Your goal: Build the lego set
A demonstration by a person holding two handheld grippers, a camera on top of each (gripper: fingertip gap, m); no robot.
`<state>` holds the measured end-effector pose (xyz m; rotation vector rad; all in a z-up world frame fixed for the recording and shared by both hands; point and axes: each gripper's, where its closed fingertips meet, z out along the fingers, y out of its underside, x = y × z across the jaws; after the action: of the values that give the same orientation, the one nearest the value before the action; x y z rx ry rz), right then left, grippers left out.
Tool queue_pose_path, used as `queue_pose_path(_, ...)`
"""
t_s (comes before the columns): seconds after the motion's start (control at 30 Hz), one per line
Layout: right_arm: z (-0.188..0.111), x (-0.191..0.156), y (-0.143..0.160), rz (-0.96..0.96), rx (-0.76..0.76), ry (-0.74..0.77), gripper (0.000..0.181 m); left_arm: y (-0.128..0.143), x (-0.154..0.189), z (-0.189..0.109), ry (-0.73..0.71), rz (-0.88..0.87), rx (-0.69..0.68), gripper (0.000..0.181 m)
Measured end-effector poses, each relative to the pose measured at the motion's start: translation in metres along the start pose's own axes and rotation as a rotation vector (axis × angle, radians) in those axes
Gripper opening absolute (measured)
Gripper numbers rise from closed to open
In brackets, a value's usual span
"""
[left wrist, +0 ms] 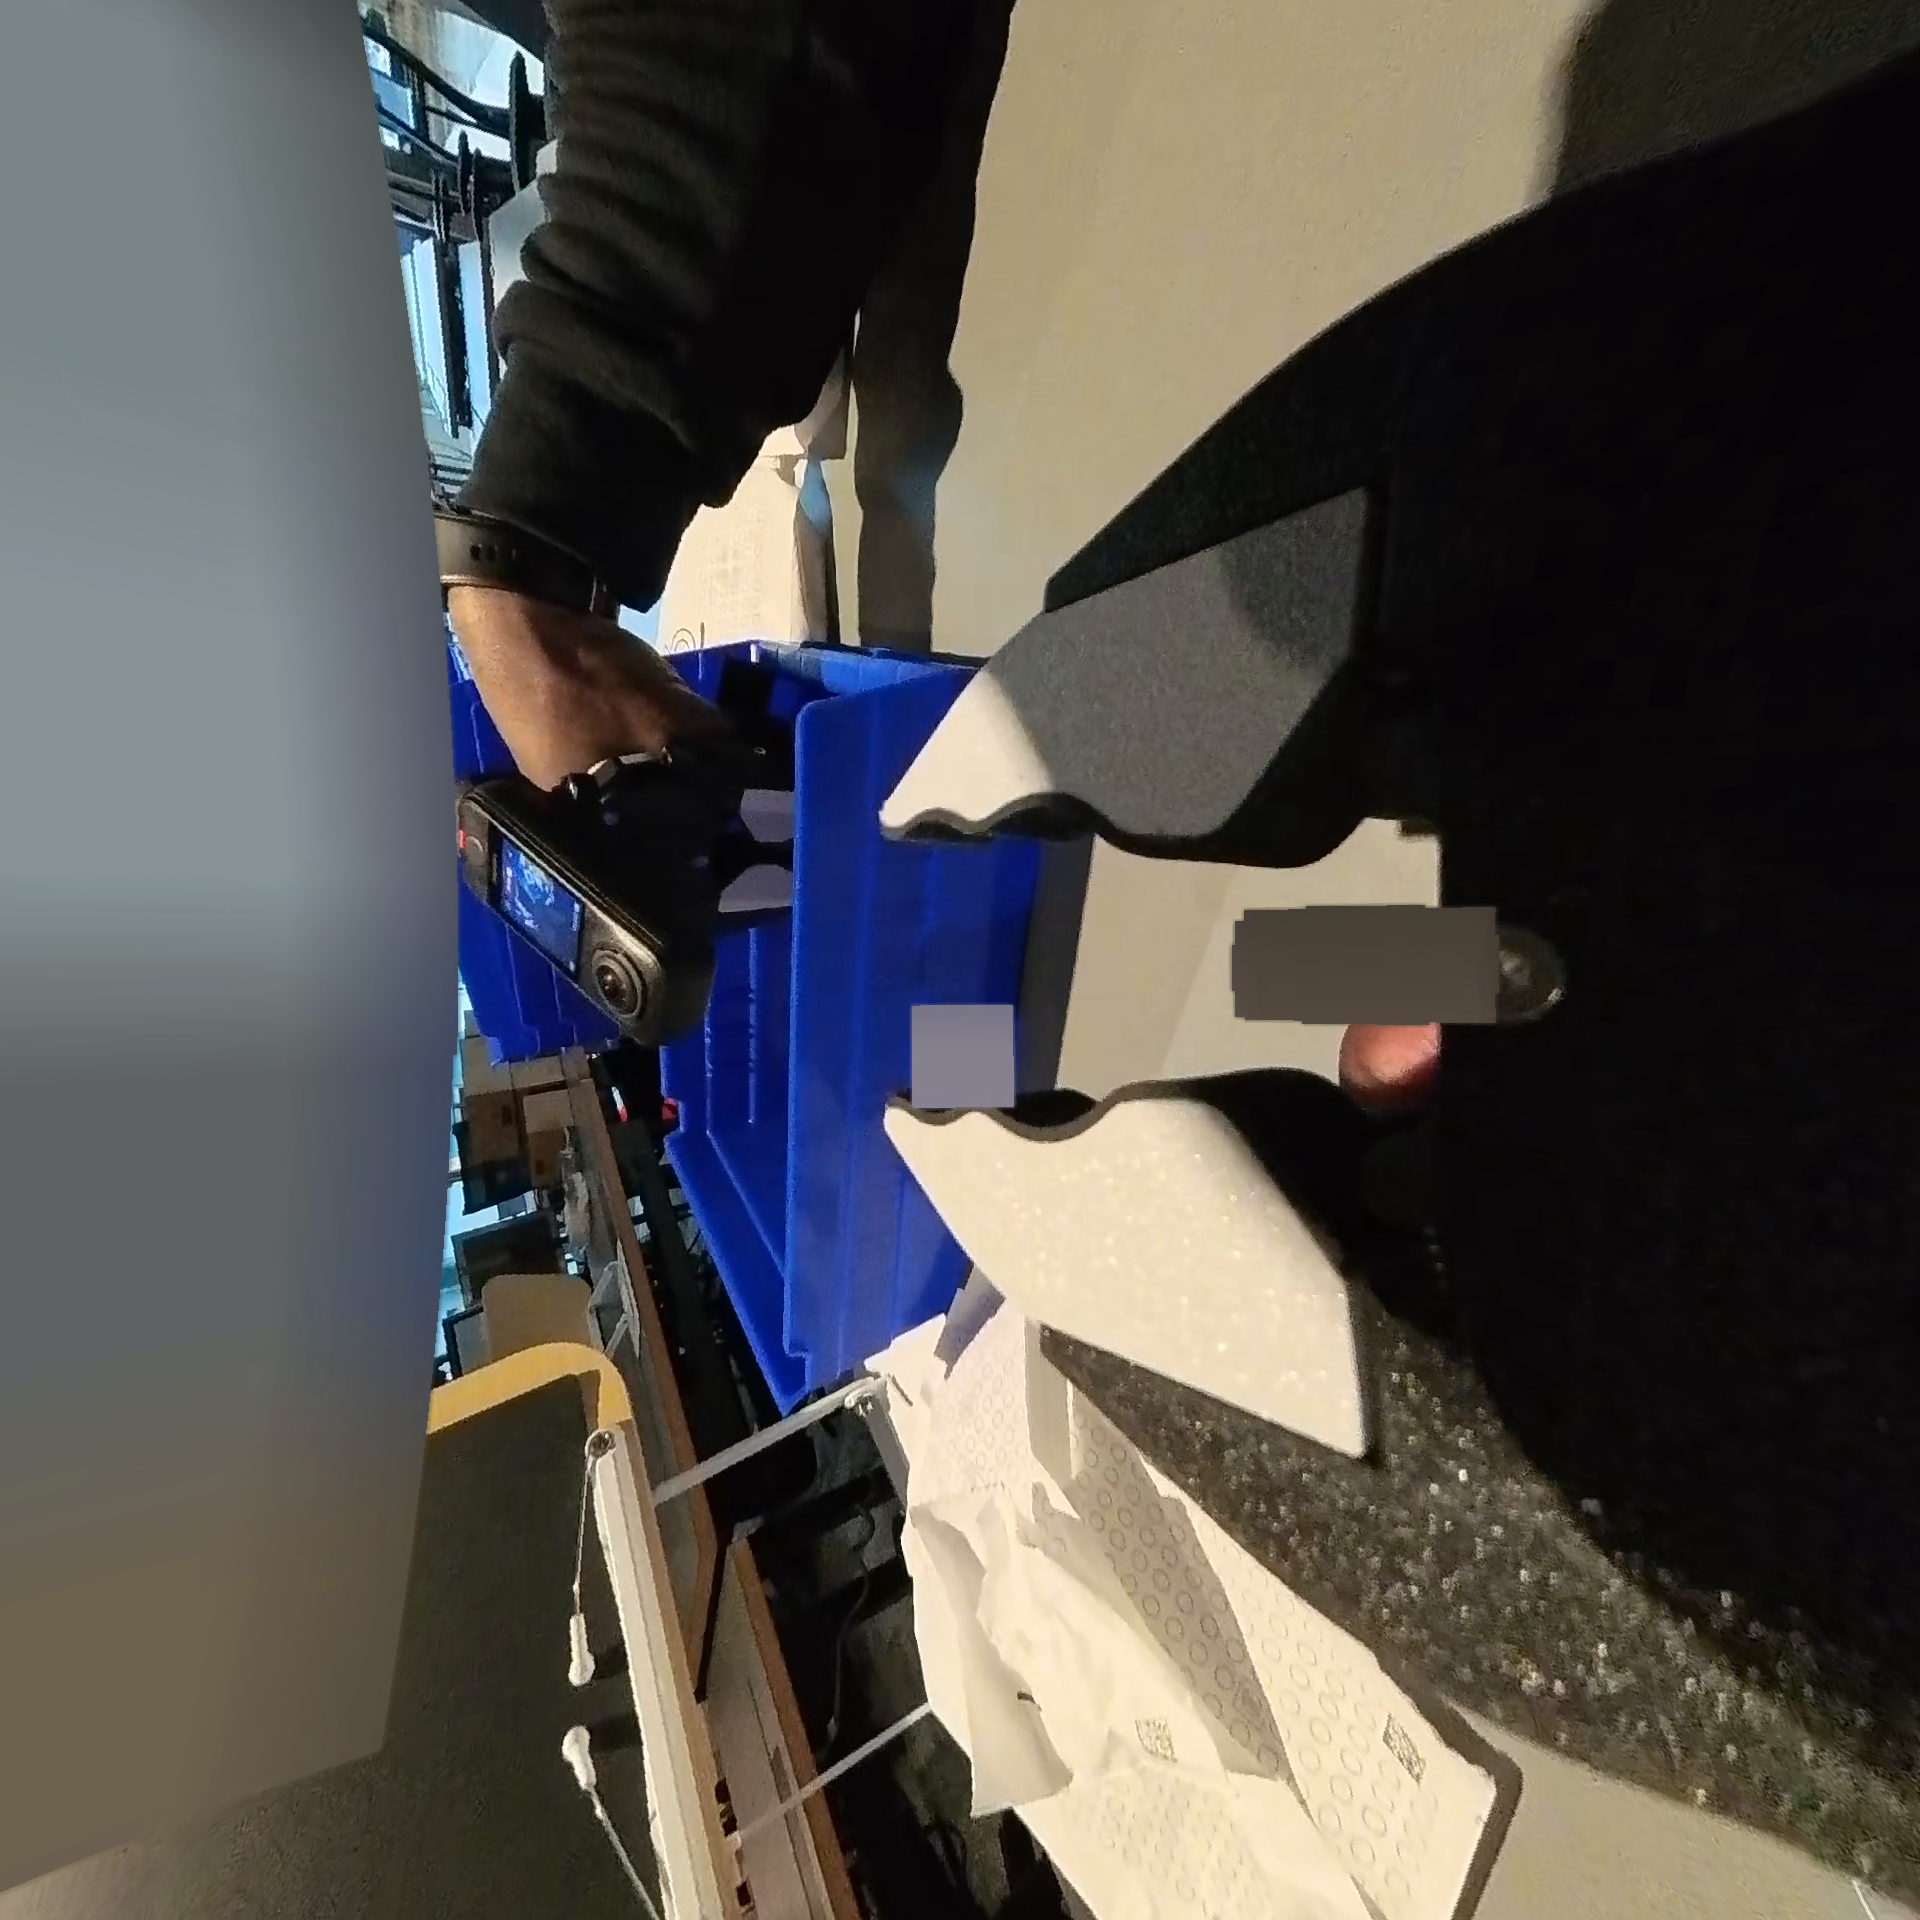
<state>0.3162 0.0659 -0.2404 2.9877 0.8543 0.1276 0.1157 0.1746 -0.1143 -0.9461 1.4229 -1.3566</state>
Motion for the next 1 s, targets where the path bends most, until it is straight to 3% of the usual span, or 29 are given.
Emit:
queue_pose_path(0.3,-0.003,-0.001,0.001,0.022,-0.021,0.016,0.008,0.000,-0.005,-0.001,-0.019,-0.013,0.011,0.043)
queue_pose_path(0.5,-0.053,0.001,0.007,0.092,0.056,0.183,0.007,-0.013,-0.010,-0.006,-0.055,0.049,0.050,0.044)
queue_pose_path(0.63,-0.103,-0.030,-0.028,0.057,0.364,0.271,0.007,-0.022,-0.003,-0.009,-0.044,0.120,0.078,0.044)
queue_pose_path(0.8,-0.141,-0.121,-0.106,-0.019,0.922,0.199,0.007,-0.027,0.033,-0.011,0.018,0.121,0.050,0.043)
queue_pose_path(0.87,-0.143,-0.163,-0.128,0.026,1.154,0.040,0.007,-0.023,0.056,-0.020,0.044,0.148,0.023,0.043)
queue_pose_path(0.93,-0.143,-0.202,-0.142,0.129,1.368,-0.230,0.007,-0.016,0.077,-0.034,0.032,0.203,0.001,0.043)
queue_pose_path(1.0,-0.140,-0.233,-0.147,0.215,1.490,-0.524,0.007,-0.010,0.099,-0.051,0.024,0.260,-0.003,0.043)
